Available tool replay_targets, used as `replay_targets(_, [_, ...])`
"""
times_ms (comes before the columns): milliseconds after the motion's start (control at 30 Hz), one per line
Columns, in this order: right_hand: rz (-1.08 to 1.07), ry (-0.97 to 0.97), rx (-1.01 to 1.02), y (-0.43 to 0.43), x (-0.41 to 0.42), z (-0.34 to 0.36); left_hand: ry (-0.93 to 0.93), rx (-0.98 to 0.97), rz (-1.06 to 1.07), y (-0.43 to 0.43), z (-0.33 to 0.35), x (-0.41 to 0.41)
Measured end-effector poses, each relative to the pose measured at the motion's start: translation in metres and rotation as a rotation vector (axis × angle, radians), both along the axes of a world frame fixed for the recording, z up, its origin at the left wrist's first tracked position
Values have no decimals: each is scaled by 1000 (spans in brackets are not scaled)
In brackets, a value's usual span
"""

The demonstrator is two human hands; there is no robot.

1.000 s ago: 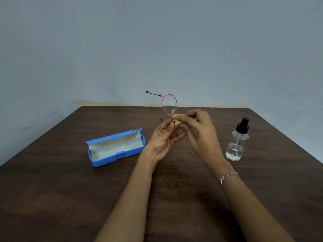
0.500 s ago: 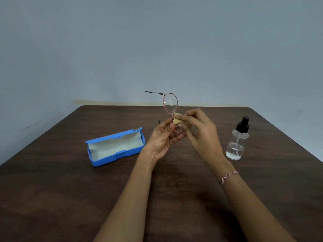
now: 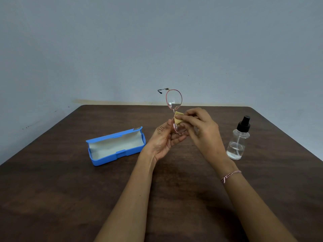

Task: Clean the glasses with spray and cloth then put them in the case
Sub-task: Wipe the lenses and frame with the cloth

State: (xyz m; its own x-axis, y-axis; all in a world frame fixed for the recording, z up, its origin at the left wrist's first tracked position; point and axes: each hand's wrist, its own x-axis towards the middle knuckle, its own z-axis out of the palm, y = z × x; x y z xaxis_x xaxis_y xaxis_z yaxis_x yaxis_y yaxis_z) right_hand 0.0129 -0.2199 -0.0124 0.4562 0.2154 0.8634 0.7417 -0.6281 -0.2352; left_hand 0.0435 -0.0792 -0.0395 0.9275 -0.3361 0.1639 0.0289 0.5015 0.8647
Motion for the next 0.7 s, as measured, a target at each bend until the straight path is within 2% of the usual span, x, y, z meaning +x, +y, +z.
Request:
replay_targets(133, [3,33,-14,0,1,-1,-2,-14,7,1,-3,4])
replay_targets(367, [87,72,-164,-4,3,1,-1,-62,50,4,-4,6])
replay_targets(533, [37,4,-147,-2,1,2,-36,-76,6,3,-5,6])
replay_targets(700, [73,54,-196,-6,7,1,-3,-120,29,2,-7,10])
